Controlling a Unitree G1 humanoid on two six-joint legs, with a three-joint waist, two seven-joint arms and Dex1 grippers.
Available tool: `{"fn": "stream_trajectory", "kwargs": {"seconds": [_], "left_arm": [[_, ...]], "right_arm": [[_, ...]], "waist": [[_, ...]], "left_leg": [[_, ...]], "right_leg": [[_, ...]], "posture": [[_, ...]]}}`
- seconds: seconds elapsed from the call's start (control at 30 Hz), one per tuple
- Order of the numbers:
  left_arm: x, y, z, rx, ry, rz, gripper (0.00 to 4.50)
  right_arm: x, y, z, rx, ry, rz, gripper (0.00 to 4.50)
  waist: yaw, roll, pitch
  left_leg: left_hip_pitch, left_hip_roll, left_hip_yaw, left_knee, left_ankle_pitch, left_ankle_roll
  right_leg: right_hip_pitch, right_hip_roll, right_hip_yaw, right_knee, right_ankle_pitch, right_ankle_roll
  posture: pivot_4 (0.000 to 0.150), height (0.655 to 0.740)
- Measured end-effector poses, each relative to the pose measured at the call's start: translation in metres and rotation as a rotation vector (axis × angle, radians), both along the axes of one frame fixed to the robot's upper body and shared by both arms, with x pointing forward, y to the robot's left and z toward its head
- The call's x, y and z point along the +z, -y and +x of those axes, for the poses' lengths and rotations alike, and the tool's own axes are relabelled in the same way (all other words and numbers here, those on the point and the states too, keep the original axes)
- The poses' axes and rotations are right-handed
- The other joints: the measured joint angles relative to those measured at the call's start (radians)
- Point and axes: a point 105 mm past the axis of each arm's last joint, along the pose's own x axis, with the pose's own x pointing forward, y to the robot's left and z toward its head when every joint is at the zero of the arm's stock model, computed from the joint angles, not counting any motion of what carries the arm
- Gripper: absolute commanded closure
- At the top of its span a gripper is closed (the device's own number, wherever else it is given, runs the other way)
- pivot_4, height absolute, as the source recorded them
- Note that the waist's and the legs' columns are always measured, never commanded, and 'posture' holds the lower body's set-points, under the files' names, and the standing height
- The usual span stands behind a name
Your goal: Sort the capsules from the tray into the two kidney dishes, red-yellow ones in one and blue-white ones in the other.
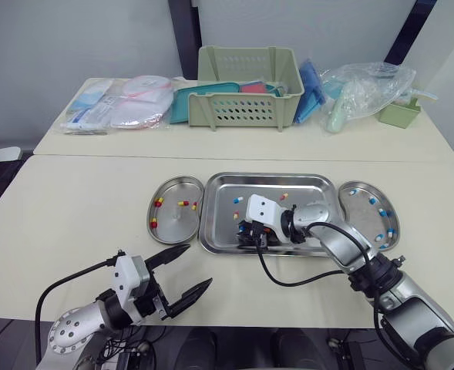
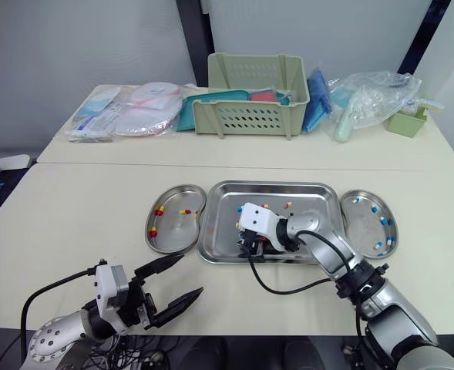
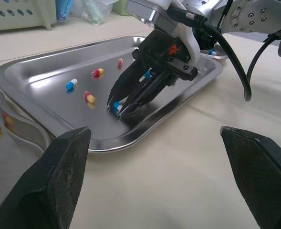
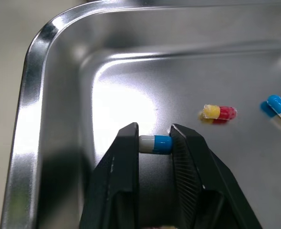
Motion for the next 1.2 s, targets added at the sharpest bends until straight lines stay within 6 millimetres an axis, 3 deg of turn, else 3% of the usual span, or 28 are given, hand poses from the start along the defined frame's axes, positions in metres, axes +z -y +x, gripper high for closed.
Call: {"fn": "stream_trajectory", "kwargs": {"seconds": [0.33,0.47,0.7,0.97,1.2], "left_arm": [[0.002,0.001,0.002,-0.003,0.011,0.000,0.00],[0.003,0.002,0.001,-0.035,0.017,0.012,0.00],[0.005,0.014,-0.008,-0.181,0.033,0.004,0.00],[0.017,0.027,-0.009,-0.288,0.086,-0.055,0.00],[0.011,0.029,-0.009,-0.300,0.062,-0.069,0.00]], "right_arm": [[0.003,-0.001,-0.004,0.029,-0.001,0.017,3.78],[0.019,0.002,-0.008,0.033,0.032,0.062,3.78],[0.061,0.032,-0.037,-0.037,0.084,0.156,3.78],[0.062,0.122,-0.062,-0.401,0.059,0.205,3.78],[0.056,0.197,-0.072,-0.729,0.094,0.193,3.78]], "waist": [[0.000,0.000,0.000],[0.001,0.000,0.000],[0.005,0.000,0.000],[0.008,0.000,0.000],[0.004,0.000,0.000]], "left_leg": [[0.000,0.000,0.000,0.000,0.000,0.000],[-0.001,0.000,0.000,0.000,0.000,0.000],[-0.004,0.000,-0.001,0.000,0.000,0.000],[-0.005,0.000,-0.002,0.000,0.000,0.000],[-0.002,0.000,0.000,0.000,0.000,0.000]], "right_leg": [[0.000,0.000,0.000,0.000,0.000,0.000],[0.000,0.000,0.000,0.000,0.000,0.000],[-0.002,0.000,-0.001,-0.001,0.000,0.000],[-0.001,0.000,-0.002,-0.001,0.000,0.000],[0.000,0.000,0.000,-0.001,0.000,0.000]], "posture": [[0.150,0.7400],[0.150,0.7400],[0.150,0.7400],[0.150,0.7400],[0.150,0.7400]]}}
